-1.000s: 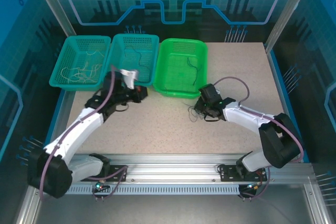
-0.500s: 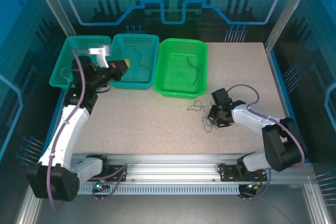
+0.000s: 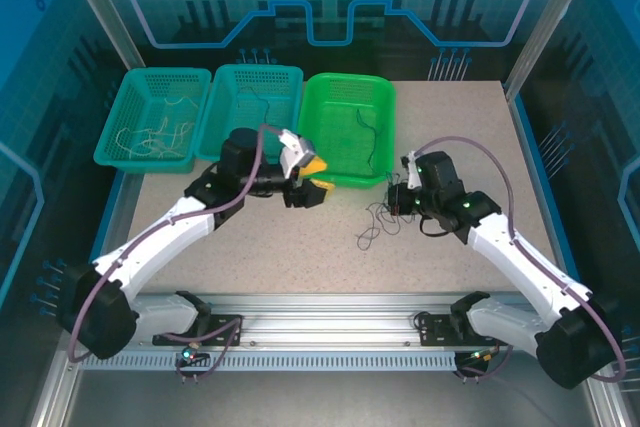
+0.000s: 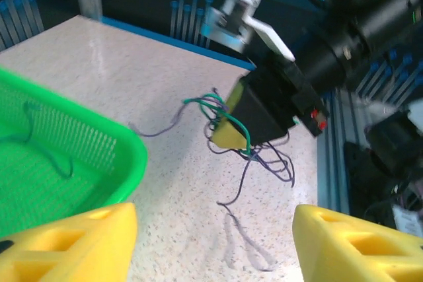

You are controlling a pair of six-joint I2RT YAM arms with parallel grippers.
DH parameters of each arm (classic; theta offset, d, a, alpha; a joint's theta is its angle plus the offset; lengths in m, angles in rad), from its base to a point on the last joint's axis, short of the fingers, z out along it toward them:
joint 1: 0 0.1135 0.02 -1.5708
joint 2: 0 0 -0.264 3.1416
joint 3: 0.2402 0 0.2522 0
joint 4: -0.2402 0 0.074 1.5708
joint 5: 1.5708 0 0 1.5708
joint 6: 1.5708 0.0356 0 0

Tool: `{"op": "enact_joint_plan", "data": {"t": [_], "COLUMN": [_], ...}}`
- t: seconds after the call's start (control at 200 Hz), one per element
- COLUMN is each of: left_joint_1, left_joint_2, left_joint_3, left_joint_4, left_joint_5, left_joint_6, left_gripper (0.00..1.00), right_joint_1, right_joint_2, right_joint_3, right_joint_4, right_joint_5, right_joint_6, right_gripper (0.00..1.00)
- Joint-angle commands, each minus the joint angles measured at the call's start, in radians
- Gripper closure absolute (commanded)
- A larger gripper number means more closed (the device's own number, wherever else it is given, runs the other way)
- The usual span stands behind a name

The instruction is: Untangle the cables

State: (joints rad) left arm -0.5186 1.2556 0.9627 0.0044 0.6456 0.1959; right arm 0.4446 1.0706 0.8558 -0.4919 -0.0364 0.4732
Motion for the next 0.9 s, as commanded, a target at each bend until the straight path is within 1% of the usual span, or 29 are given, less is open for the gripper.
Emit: {"op": "enact_joint_plan", "data": {"t": [0.0, 0.025, 0.055, 0.145, 0.22, 0.3, 0.385, 0.43, 0.47, 0.55, 0.655, 0.735, 0.8, 0.845, 0.895], "left_joint_1": [-0.06, -0.07, -0.077, -0.098, -0.117, -0.13, -0.143, -0.147, -0.148, -0.148, -0.148, -0.143, -0.142, -0.143, -0.142], "left_joint_2": [0.061, 0.078, 0.096, 0.155, 0.205, 0.25, 0.298, 0.32, 0.337, 0.351, 0.318, 0.274, 0.228, 0.193, 0.152], "left_joint_3": [0.051, 0.053, 0.052, 0.046, 0.047, 0.05, 0.071, 0.088, 0.105, 0.132, 0.115, 0.087, 0.076, 0.071, 0.06], "left_joint_4": [-0.048, -0.051, -0.049, -0.003, 0.07, 0.16, 0.201, 0.198, 0.186, 0.147, 0.151, 0.164, 0.156, 0.15, 0.149], "left_joint_5": [0.079, 0.093, 0.104, 0.124, 0.127, 0.127, 0.14, 0.136, 0.135, 0.126, 0.105, 0.093, 0.091, 0.089, 0.083], "left_joint_6": [0.205, 0.216, 0.224, 0.207, 0.168, 0.125, 0.098, 0.089, 0.083, 0.071, 0.065, 0.055, 0.036, 0.024, 0.013], "left_gripper": [0.26, 0.22, 0.21, 0.19, 0.17, 0.18, 0.24, 0.3, 0.4, 0.65, 1.0, 1.0, 1.0, 1.0, 1.0], "right_joint_1": [0.019, 0.021, 0.024, 0.031, 0.04, 0.051, 0.055, 0.055, 0.055, 0.052, 0.048, 0.036, -0.001, -0.059, -0.146], "right_joint_2": [0.001, 0.003, 0.006, 0.009, 0.014, 0.02, 0.025, 0.023, 0.022, 0.022, 0.03, 0.043, 0.065, 0.083, 0.097], "right_joint_3": [0.082, 0.095, 0.108, 0.137, 0.153, 0.166, 0.173, 0.173, 0.171, 0.173, 0.178, 0.167, 0.145, 0.124, 0.09], "right_joint_4": [-0.054, -0.058, -0.064, -0.064, -0.055, -0.05, -0.039, -0.027, -0.021, -0.032, -0.095, -0.148, -0.198, -0.237, -0.256], "right_joint_5": [-0.082, -0.088, -0.093, -0.13, -0.17, -0.193, -0.2, -0.201, -0.193, -0.144, 0.011, 0.152, 0.242, 0.254, 0.208], "right_joint_6": [-0.087, -0.087, -0.085, -0.085, -0.084, -0.084, -0.068, -0.058, -0.048, -0.034, -0.004, 0.047, 0.117, 0.182, 0.236], "right_gripper": [1.0, 1.0, 1.0, 1.0, 1.0, 1.0, 1.0, 1.0, 1.0, 0.98, 0.93, 0.85, 0.83, 0.83, 0.84]}}
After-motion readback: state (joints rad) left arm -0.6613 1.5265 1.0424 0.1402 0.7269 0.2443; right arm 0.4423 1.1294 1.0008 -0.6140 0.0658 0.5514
